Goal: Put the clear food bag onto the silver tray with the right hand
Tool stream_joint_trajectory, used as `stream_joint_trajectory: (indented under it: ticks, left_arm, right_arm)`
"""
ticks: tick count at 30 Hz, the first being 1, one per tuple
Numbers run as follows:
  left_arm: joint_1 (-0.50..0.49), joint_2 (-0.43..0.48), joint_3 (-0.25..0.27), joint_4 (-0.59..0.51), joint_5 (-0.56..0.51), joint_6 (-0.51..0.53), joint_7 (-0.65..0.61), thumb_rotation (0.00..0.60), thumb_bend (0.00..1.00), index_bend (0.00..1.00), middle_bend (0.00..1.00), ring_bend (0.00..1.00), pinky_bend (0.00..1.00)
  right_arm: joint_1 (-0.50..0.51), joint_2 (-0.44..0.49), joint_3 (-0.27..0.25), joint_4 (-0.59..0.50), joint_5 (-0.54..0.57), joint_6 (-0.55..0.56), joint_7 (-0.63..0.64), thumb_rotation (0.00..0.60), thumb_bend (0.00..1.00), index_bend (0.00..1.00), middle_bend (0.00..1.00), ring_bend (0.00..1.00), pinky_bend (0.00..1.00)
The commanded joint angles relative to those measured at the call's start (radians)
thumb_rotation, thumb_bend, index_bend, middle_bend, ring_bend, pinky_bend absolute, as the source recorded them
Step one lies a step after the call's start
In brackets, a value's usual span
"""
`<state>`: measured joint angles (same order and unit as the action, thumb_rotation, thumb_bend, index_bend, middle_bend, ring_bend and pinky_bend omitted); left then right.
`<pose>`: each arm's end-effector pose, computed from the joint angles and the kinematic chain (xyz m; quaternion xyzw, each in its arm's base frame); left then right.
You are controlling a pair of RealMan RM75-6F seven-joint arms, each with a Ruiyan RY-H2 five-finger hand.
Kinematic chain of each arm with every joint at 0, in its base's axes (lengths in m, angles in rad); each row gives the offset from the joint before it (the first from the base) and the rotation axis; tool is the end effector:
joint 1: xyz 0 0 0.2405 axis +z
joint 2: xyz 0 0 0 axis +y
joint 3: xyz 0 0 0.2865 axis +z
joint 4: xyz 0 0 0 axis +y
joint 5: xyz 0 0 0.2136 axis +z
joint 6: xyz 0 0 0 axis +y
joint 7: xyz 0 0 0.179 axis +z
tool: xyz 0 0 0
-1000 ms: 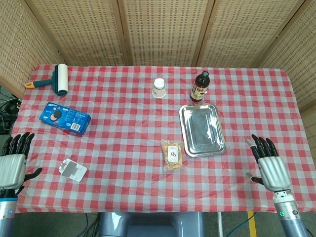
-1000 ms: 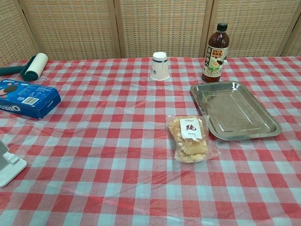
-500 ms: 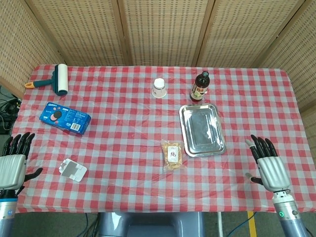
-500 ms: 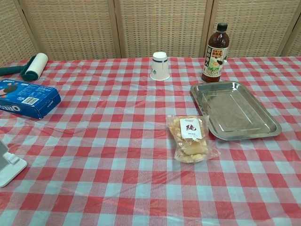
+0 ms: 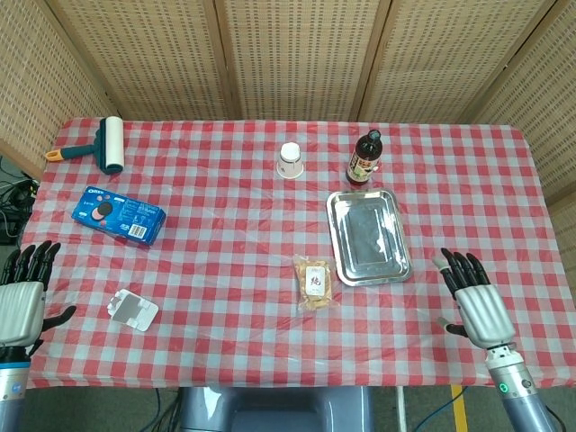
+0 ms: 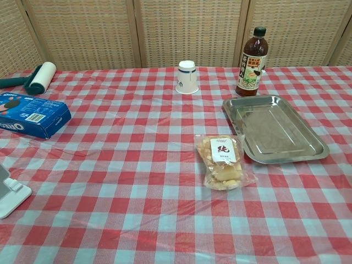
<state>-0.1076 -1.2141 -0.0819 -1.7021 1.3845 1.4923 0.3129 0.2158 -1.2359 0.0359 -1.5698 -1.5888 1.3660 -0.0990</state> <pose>-0.3235 0.2297 0.1402 -0.5882 -0.3660 -0.3418 0.6350 -0.3004 -0.2543 0.1037 0.6779 -0.3503 0.3929 0.5132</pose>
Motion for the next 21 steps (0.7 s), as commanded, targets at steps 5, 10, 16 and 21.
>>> stream_joint_trajectory:
  ticks: [5, 10, 16, 21]
  left_arm:
    - [-0.003, -0.002, -0.005, 0.005, -0.011, -0.005, 0.0, 0.6, 0.02, 0.0, 0.0, 0.0, 0.0]
    - [-0.006, -0.001, -0.009, 0.01, -0.021, -0.014, -0.007, 0.6, 0.02, 0.0, 0.0, 0.0, 0.0]
    - [-0.012, -0.001, -0.014, 0.022, -0.037, -0.031, -0.02, 0.6, 0.02, 0.0, 0.0, 0.0, 0.0]
    - [-0.018, -0.003, -0.019, 0.033, -0.059, -0.05, -0.028, 0.6, 0.02, 0.0, 0.0, 0.0, 0.0]
  right_arm:
    - [0.1, -0.018, 0.006, -0.059, -0.037, -0.126, -0.01, 0.6, 0.02, 0.0, 0.0, 0.0, 0.0]
    - [0.168, -0.04, 0.03, -0.115, -0.021, -0.218, -0.049, 0.6, 0.02, 0.0, 0.0, 0.0, 0.0]
    - [0.251, -0.092, 0.068, -0.16, 0.044, -0.335, -0.119, 0.6, 0.02, 0.0, 0.0, 0.0, 0.0]
    - [0.306, -0.141, 0.088, -0.17, 0.102, -0.416, -0.162, 0.6, 0.02, 0.0, 0.0, 0.0, 0.0]
